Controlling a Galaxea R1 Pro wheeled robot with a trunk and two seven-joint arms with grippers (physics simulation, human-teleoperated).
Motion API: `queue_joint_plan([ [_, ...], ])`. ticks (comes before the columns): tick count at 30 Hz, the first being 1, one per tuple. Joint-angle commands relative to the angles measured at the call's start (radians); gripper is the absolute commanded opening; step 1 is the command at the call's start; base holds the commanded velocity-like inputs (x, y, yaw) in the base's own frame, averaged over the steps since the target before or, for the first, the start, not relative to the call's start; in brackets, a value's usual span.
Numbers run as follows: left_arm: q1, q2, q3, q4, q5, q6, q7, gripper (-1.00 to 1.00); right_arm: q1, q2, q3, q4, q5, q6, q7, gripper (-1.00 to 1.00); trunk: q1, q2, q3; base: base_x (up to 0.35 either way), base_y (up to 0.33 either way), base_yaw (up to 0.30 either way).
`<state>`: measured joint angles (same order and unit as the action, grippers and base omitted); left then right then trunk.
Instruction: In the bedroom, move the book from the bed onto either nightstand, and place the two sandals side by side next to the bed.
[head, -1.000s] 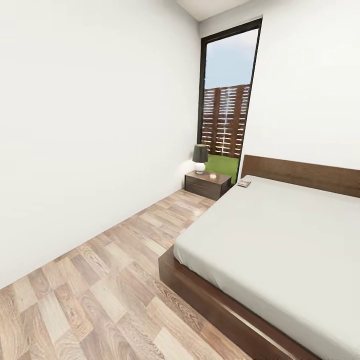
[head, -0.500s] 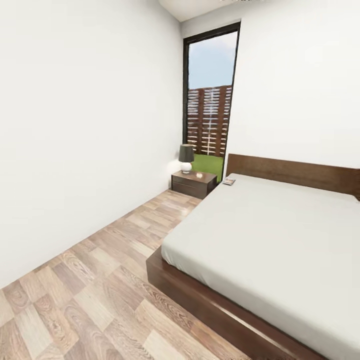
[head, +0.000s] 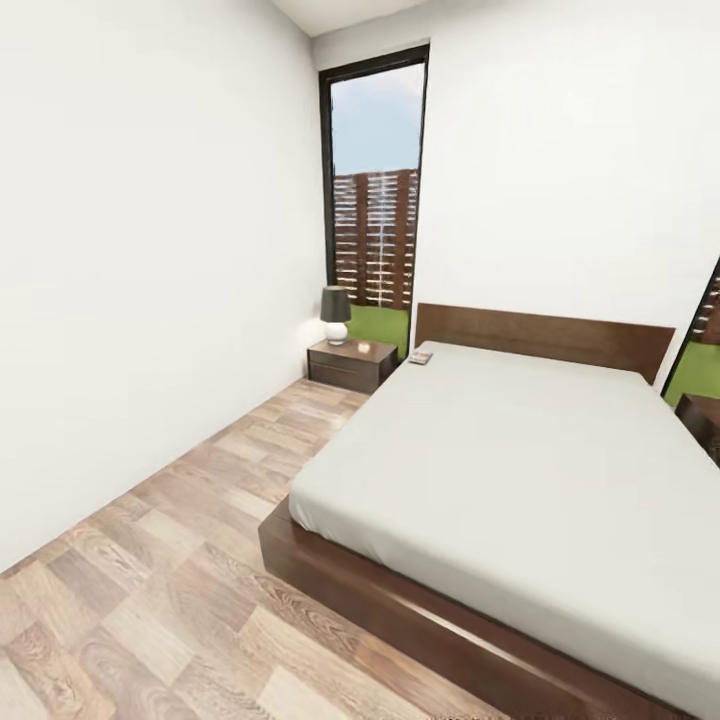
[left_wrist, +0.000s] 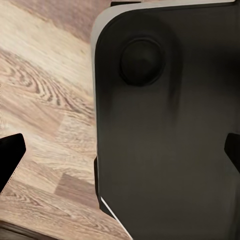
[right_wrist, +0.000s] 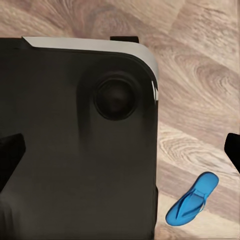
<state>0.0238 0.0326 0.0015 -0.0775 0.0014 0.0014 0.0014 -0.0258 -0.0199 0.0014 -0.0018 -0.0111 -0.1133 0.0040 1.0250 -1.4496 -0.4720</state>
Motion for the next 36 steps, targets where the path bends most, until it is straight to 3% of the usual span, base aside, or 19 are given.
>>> queue_joint_plan([
  [1,0.001,0.0,0.0,-0.002,0.0,0.0,0.0,1.0,-0.001,0.0,0.0,0.001,-0.001,-0.004,0.0,1.0,0.0,0.0,-0.002,0.0,0.0,-0.217],
  [12,0.001,0.0,0.0,-0.002,0.0,0.0,0.0,1.0,-0.001,-0.002,0.001,0.002,0.0,-0.003,-0.005,1.0,0.0,0.0,-0.009,0.0,0.0,-0.166],
  [36,0.001,0.0,0.0,-0.002,0.0,0.0,0.0,1.0,-0.001,-0.005,0.002,0.002,0.001,-0.004,-0.002,1.0,0.0,0.0,-0.009,0.0,0.0,-0.011],
])
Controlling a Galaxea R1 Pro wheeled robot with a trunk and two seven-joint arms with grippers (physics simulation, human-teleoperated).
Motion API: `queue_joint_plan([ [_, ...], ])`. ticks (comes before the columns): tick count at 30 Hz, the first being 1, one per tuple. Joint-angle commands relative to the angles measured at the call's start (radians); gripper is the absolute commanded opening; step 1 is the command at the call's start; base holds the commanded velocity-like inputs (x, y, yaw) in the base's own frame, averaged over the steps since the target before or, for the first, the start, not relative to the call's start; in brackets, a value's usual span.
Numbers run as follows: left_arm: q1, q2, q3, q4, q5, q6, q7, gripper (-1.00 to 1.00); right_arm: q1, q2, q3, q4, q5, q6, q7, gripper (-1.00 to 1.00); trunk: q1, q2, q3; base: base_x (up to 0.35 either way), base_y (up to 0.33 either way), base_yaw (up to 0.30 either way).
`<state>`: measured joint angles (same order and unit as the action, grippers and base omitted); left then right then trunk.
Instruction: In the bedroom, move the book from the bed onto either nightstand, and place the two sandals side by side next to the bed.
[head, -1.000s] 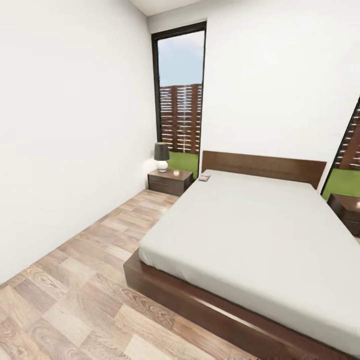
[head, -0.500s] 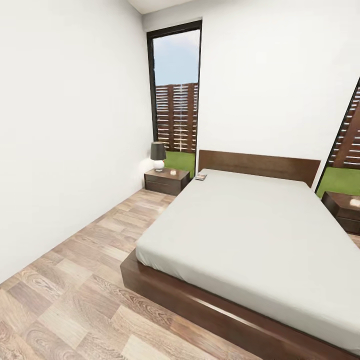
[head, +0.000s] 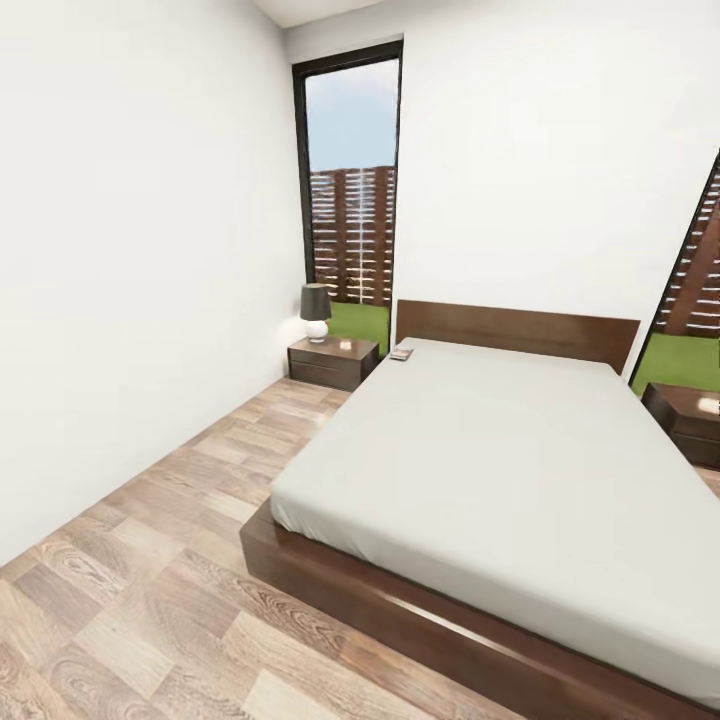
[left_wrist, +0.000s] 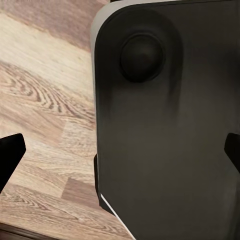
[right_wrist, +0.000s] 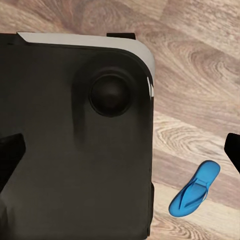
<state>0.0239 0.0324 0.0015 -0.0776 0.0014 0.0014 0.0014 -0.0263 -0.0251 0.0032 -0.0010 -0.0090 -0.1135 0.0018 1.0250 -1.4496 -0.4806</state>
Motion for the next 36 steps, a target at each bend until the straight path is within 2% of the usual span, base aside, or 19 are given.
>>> queue_joint_plan([
  [1,0.001,0.0,0.0,-0.002,0.0,0.0,0.0,1.0,0.0,-0.001,0.001,0.001,0.001,-0.003,0.002,1.0,0.0,0.0,-0.001,0.0,0.0,-0.151],
  [6,0.001,0.0,0.0,-0.002,0.0,0.0,0.0,1.0,0.0,-0.003,0.007,0.004,0.008,-0.01,-0.003,1.0,0.0,0.0,-0.001,0.0,0.0,-0.133],
  [18,0.001,0.001,0.0,-0.002,0.0,0.0,0.0,1.0,0.0,-0.004,0.002,0.0,0.006,-0.021,-0.017,1.0,0.0,0.0,-0.001,0.0,0.0,-0.003],
  [28,0.001,0.001,0.0,-0.002,0.0,0.0,0.0,1.0,0.0,0.005,0.006,0.001,0.002,-0.021,-0.011,1.0,0.0,0.0,-0.001,0.0,0.0,0.0],
  [36,0.001,-0.006,0.003,-0.014,0.001,0.001,-0.018,1.0,0.0,0.005,0.007,-0.002,0.005,-0.015,-0.004,1.0,0.0,0.0,-0.001,0.0,0.0,0.0],
])
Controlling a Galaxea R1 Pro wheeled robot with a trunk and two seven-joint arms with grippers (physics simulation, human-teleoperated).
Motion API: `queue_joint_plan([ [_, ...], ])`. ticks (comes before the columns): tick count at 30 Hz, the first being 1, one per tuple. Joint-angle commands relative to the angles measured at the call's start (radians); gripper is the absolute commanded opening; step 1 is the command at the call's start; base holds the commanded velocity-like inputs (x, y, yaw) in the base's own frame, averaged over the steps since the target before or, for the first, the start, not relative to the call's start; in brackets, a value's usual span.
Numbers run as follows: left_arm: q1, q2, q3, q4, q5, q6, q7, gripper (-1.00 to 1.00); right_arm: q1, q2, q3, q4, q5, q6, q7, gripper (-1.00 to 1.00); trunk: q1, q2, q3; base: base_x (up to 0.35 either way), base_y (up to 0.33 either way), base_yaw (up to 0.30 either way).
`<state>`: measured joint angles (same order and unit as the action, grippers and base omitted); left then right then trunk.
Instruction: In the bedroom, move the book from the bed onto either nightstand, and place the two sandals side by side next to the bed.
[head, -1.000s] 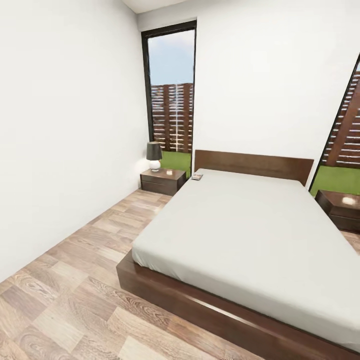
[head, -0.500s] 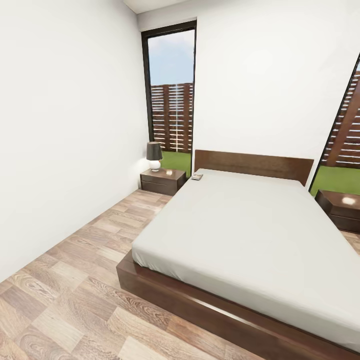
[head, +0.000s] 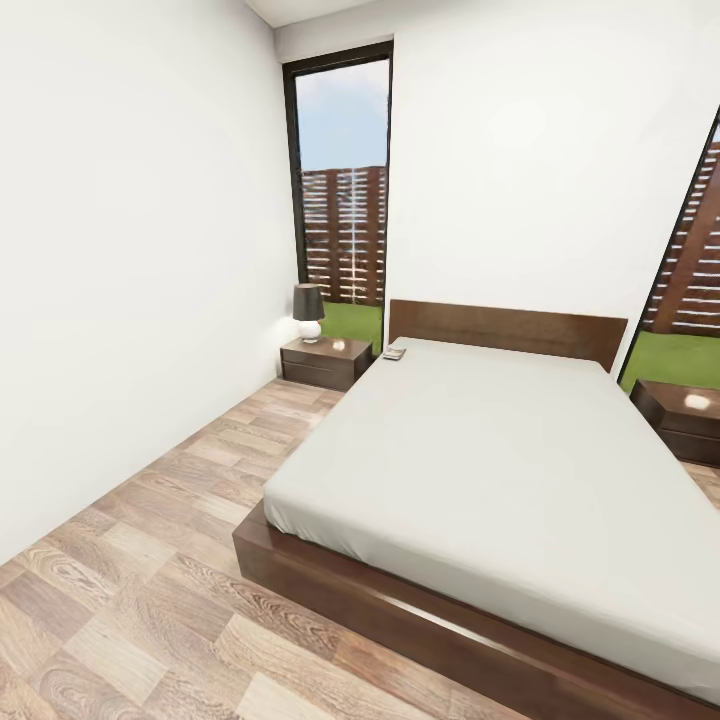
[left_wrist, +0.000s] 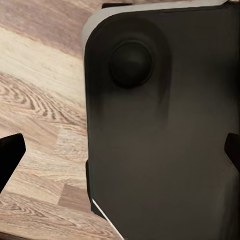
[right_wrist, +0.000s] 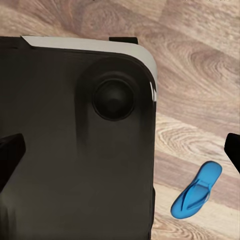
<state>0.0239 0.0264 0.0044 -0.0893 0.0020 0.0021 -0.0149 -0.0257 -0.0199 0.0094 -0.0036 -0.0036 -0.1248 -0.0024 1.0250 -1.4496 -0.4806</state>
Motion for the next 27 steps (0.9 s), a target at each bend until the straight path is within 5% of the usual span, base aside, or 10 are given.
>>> queue_joint_plan([
  [1,0.001,0.0,0.0,-0.006,0.0,0.0,-0.002,1.0,-0.001,0.0,0.001,0.001,0.001,-0.003,0.0,1.0,0.0,0.0,-0.001,0.0,0.0,0.0],
  [8,0.001,0.0,0.0,-0.046,0.002,-0.001,-0.002,1.0,-0.001,0.0,0.001,-0.001,0.004,-0.001,-0.005,1.0,0.0,0.0,-0.001,-0.043,0.016,0.0],
  [27,0.001,-0.002,0.003,-0.055,0.004,-0.014,-0.003,1.0,-0.001,0.0,0.001,0.002,0.004,-0.006,-0.011,1.0,0.0,0.0,-0.001,-0.279,0.032,-0.006],
])
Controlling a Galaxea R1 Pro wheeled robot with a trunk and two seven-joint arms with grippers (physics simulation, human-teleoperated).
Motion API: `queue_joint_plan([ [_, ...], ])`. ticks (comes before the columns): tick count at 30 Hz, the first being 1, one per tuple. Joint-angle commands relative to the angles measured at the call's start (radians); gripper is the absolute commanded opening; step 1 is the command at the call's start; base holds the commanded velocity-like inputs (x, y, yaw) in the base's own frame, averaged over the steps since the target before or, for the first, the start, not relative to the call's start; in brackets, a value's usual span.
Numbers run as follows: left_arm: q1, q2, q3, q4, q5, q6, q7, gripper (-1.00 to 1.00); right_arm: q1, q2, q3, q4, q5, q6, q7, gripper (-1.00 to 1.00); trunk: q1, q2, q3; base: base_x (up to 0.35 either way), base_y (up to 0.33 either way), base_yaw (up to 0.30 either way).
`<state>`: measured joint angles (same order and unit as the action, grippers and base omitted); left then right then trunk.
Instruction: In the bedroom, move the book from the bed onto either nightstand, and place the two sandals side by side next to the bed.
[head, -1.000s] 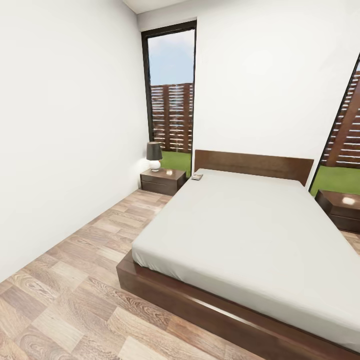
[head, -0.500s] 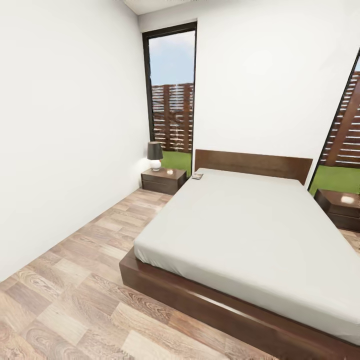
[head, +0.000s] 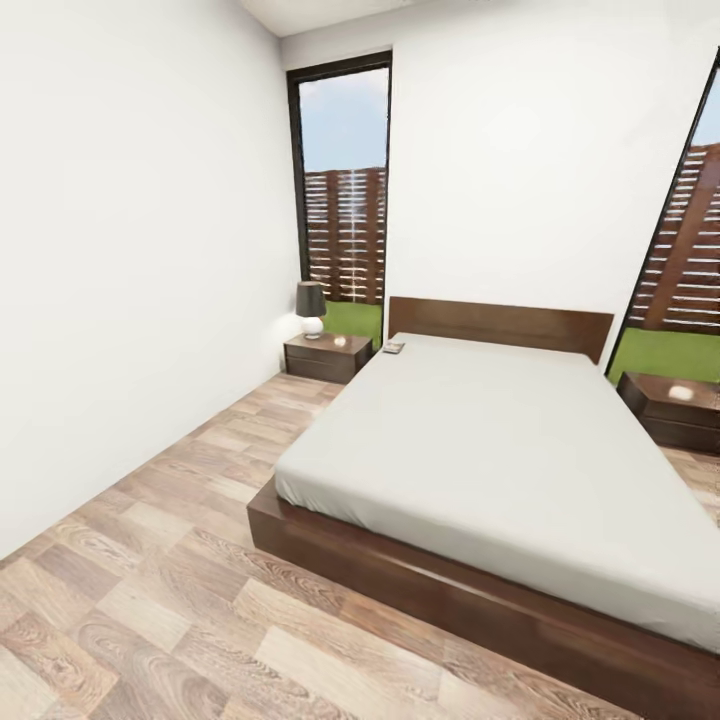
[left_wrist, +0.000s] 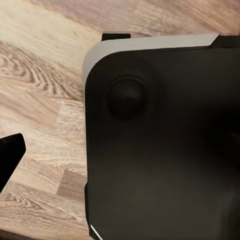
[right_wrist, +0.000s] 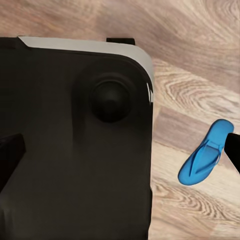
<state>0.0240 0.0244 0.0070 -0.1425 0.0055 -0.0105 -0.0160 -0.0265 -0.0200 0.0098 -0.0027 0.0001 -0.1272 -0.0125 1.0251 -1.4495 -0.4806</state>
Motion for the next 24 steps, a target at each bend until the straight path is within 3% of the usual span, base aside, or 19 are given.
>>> queue_joint_plan([
  [1,0.001,0.0,0.001,-0.004,0.001,-0.001,-0.002,1.0,-0.001,0.0,0.001,0.001,0.0,-0.004,-0.001,1.0,0.0,-0.001,-0.001,-0.058,0.0,-0.112],
  [7,0.001,0.0,0.002,-0.06,0.002,-0.003,-0.002,1.0,-0.001,-0.003,-0.004,-0.012,-0.003,-0.012,0.001,1.0,0.0,-0.001,0.0,-0.021,0.0,-0.209],
  [16,0.001,-0.016,0.002,-0.177,0.006,-0.003,0.002,1.0,-0.001,-0.009,-0.007,-0.14,-0.007,-0.016,0.01,1.0,0.0,-0.001,0.001,-0.002,0.0,-0.257],
  [24,0.001,-0.027,0.003,-0.244,0.007,-0.004,0.009,1.0,-0.002,-0.011,-0.007,-0.197,-0.001,-0.012,0.009,1.0,0.0,-0.001,0.002,0.0,0.0,-0.072],
])
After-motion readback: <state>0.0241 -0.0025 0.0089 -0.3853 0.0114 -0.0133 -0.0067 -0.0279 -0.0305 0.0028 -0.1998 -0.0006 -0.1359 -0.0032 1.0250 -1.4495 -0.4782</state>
